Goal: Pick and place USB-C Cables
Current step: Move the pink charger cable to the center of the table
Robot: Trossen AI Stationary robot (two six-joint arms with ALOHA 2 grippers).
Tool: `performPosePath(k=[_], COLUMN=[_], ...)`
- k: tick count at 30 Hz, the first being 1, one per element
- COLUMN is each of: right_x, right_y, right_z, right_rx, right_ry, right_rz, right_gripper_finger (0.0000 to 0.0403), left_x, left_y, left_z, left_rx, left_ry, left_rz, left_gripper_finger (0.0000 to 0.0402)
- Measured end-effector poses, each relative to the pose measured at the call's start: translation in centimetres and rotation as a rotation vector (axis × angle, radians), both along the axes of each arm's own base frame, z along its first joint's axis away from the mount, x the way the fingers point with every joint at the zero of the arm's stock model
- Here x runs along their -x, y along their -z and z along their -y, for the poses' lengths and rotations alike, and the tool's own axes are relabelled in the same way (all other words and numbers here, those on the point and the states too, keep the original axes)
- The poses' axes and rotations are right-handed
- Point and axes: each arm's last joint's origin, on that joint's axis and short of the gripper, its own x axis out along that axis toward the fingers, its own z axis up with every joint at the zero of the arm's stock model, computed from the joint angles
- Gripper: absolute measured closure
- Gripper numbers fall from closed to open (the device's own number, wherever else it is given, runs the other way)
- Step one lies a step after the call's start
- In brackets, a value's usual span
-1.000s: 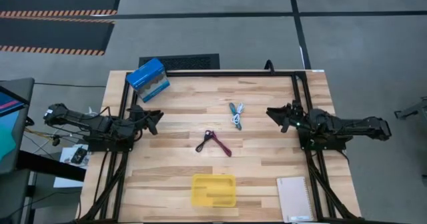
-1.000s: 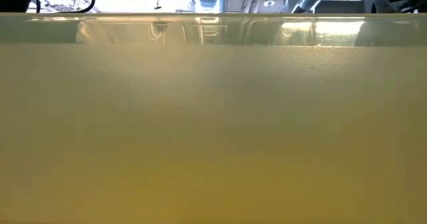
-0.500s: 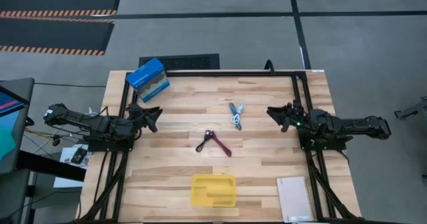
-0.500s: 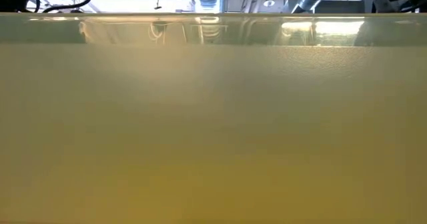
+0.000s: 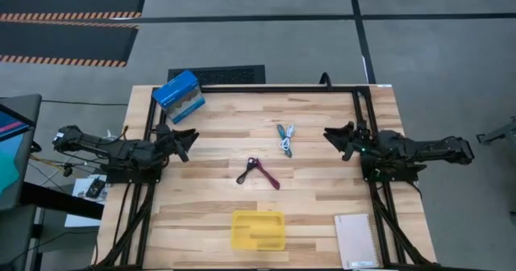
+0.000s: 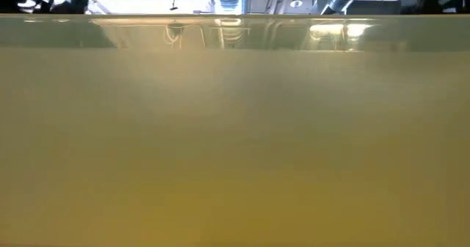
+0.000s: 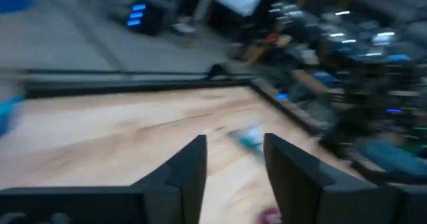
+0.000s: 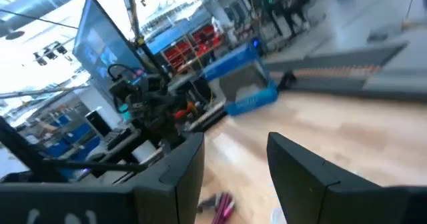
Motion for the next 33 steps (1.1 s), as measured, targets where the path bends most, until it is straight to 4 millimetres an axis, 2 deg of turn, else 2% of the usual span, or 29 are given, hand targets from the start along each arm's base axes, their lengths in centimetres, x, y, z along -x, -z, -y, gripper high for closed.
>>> performPosePath(k=[5, 9, 15, 19, 23, 28, 33], right_x=[-0.3, -1.4, -4.9, -8.2, -11.2, -13.8, -15.9], right_y=[-3.1, -4.9, -5.8, -4.6, -2.8, 0.2, 3.0], right_z=[0.1, 0.1, 0.1, -0.4, -1.5, -2.6, -4.6], right_rx=[0.110, 0.130, 0.113, 0.115, 0.112, 0.138, 0.159], right_ry=[0.045, 0.045, 0.065, 0.027, -0.014, 0.021, -0.043], right_rz=[-0.041, -0.169, -0.430, -0.561, -0.589, -0.655, -0.652], right_gripper_finger=[0.0174, 0.0139, 0.0122, 0.0121, 0.0121, 0.0121, 0.0121], left_x=[-0.2, -0.2, -0.8, -1.6, -2.6, -3.7, -4.5], left_y=[-1.9, -2.7, -3.0, -3.2, -2.9, -1.8, -0.7], left_z=[0.3, 0.5, 0.7, 0.9, 1.2, 1.5, 1.7], left_rx=[-0.059, -0.068, -0.030, -0.020, -0.024, -0.016, 0.002], left_ry=[0.123, 0.192, 0.228, 0.233, 0.255, 0.255, 0.251], left_rz=[0.148, 0.217, 0.164, 0.092, 0.031, -0.056, -0.128], left_gripper_finger=[0.0175, 0.0121, 0.0103, 0.0111, 0.0115, 0.0115, 0.0116])
